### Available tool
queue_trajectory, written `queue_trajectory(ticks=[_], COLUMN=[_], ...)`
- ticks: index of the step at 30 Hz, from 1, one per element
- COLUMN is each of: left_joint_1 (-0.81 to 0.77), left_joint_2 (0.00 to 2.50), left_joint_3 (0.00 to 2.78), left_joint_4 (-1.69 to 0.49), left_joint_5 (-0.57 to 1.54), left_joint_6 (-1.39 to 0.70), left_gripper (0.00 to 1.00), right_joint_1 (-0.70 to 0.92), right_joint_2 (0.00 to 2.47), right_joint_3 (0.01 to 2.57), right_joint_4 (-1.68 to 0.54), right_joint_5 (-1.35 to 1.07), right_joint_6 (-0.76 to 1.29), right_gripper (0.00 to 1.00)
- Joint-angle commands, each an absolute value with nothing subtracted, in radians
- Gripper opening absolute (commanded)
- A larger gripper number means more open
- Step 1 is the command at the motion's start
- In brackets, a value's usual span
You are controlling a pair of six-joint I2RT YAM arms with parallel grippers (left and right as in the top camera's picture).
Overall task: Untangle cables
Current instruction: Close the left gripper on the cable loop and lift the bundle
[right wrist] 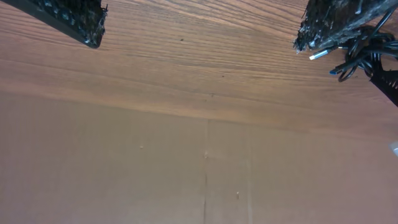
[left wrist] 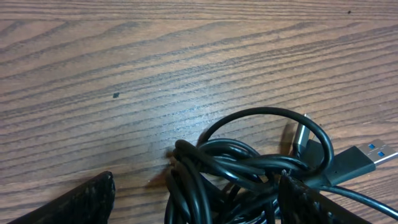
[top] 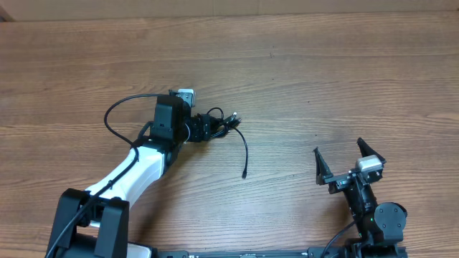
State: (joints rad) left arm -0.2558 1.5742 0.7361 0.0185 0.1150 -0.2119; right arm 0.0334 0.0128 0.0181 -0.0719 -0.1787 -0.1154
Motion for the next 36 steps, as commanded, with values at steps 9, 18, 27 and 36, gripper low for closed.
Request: queue_trajectory(ticks=[9, 18, 27, 36], left_joint_1=[-0.258, -0.262, -0.262, -0.262], left_joint_2=[1.582, 1.582, 1.582, 1.582], left_joint_3=[0.757, 0.757, 0.757, 0.757], left_joint_4=[-0.049, -0.041, -0.039, -0.021], left_joint_5=[0.091, 0.071, 0.076, 0.105], left_joint_6=[-0.239, -0.239, -0.241, -0.276], left_gripper=[0.71, 0.51, 0.13, 0.04], right_joint_1=[0.031, 0.031, 0.030, 0.031], right_joint_2=[0.004, 0.004, 0.004, 0.004], right_joint_3=[0.008, 0.008, 0.008, 0.008], right_joint_4=[-0.069, -0.069, -0.069, -0.069], right_joint_5=[-0.174, -0.174, -0.174, -0.174], right_joint_6=[-0.110, -0.110, -0.110, -0.110], right_gripper=[1.00, 1.00, 1.00, 1.00])
